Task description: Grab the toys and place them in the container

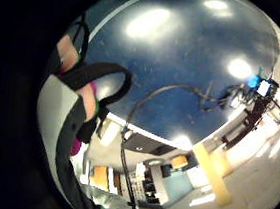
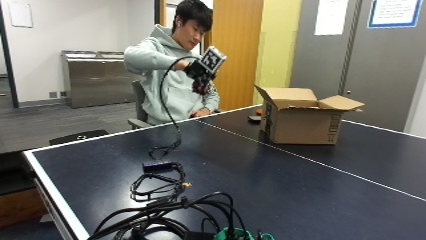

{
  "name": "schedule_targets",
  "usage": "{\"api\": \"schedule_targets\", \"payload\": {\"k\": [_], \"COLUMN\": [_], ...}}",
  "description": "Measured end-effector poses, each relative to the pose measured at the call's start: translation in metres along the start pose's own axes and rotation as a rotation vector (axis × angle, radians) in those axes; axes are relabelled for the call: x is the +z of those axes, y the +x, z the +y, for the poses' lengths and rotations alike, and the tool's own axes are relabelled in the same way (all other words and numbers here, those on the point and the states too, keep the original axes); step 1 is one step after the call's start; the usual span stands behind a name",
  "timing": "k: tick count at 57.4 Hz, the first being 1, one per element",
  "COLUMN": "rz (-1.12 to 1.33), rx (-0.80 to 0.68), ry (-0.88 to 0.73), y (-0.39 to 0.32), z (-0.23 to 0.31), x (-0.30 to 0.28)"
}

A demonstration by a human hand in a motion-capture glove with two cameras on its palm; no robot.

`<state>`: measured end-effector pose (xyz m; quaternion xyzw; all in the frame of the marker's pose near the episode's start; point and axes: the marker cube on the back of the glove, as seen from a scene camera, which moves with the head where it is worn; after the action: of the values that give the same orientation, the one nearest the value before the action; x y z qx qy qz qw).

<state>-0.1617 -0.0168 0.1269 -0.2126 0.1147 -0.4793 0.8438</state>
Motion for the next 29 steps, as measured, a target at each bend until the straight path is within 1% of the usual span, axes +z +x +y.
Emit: {"api": "schedule_targets", "payload": {"k": [1, 2, 3, 5, 6, 8, 10, 11, 12, 14, 15, 18, 22, 26, 27, 29], "rz": [0.017, 0.014, -0.009, -0.08, -0.105, -0.115, -0.097, -0.09, -0.092, -0.125, -0.143, -0.197, -0.226, -0.3, -0.293, -0.243], "rx": [-0.073, -0.093, -0.055, 0.097, 0.143, 0.193, 0.292, 0.314, 0.297, 0.216, 0.204, 0.235, 0.226, 0.366, 0.373, 0.341], "ry": [0.025, 0.051, 0.076, 0.127, 0.153, 0.201, 0.235, 0.251, 0.27, 0.318, 0.342, 0.407, 0.457, 0.459, 0.458, 0.46], "y": [-0.003, -0.006, -0.011, -0.024, -0.033, -0.049, -0.055, -0.056, -0.058, -0.063, -0.064, -0.068, -0.07, -0.066, -0.064, -0.058], "z": [0.004, 0.005, 0.003, -0.004, -0.008, -0.015, -0.024, -0.028, -0.031, -0.037, -0.042, -0.067, -0.1, -0.135, -0.143, -0.158], "x": [-0.013, -0.027, -0.042, -0.073, -0.088, -0.116, -0.139, -0.149, -0.159, -0.18, -0.19, -0.221, -0.248, -0.266, -0.269, -0.272]}}
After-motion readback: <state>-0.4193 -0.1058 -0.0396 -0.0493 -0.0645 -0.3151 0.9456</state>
